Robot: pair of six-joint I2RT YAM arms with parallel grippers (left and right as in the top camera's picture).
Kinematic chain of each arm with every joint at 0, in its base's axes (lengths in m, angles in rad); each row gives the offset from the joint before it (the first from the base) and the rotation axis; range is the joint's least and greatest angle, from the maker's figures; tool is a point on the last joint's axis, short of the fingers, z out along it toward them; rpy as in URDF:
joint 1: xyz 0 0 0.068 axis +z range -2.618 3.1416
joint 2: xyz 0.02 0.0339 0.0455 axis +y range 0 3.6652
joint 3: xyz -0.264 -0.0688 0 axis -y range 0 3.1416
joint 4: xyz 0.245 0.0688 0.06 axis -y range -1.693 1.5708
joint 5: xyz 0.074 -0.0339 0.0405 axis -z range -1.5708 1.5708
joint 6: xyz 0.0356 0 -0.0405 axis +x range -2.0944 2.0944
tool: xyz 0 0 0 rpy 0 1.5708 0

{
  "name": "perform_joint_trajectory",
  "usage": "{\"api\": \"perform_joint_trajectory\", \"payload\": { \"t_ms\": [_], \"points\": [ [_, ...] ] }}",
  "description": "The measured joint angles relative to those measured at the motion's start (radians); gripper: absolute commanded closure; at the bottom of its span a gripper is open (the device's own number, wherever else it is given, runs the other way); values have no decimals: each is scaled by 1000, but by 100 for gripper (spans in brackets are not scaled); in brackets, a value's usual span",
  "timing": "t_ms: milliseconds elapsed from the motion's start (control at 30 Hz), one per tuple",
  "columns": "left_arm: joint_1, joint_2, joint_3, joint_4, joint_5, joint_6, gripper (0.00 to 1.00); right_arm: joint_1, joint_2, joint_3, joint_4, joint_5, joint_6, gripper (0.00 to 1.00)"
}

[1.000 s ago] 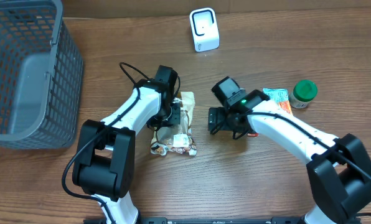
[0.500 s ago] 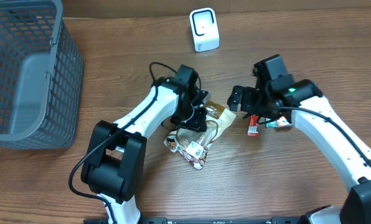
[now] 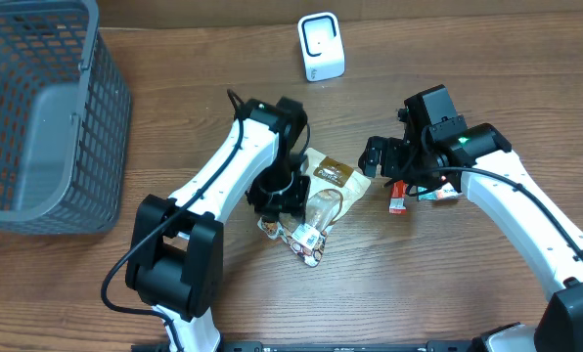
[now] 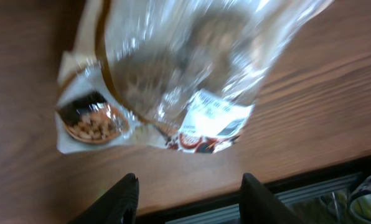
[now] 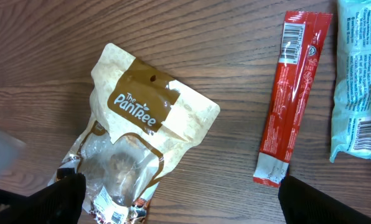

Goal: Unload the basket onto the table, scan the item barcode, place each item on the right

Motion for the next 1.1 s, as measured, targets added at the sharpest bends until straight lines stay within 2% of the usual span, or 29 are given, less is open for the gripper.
{"api": "perform_joint_trajectory", "payload": {
  "t_ms": [167,400,833,967,1100],
  "points": [
    [0,0,-98,15,13,-11,50,0,0,0,1,0,0,0],
    [-1,0,-145,126,-10,-39,50,0,0,0,4,0,-3,0],
    [-7,-13,-199,365,-252,-85,48,0,0,0,15,-1,-3,0],
    [-7,-13,-175,377,-365,-80,48,0,0,0,13,-1,-3,0],
    [-7,-13,-108,337,-429,-63,40,0,0,0,3,-2,-2,0]
  ]
}}
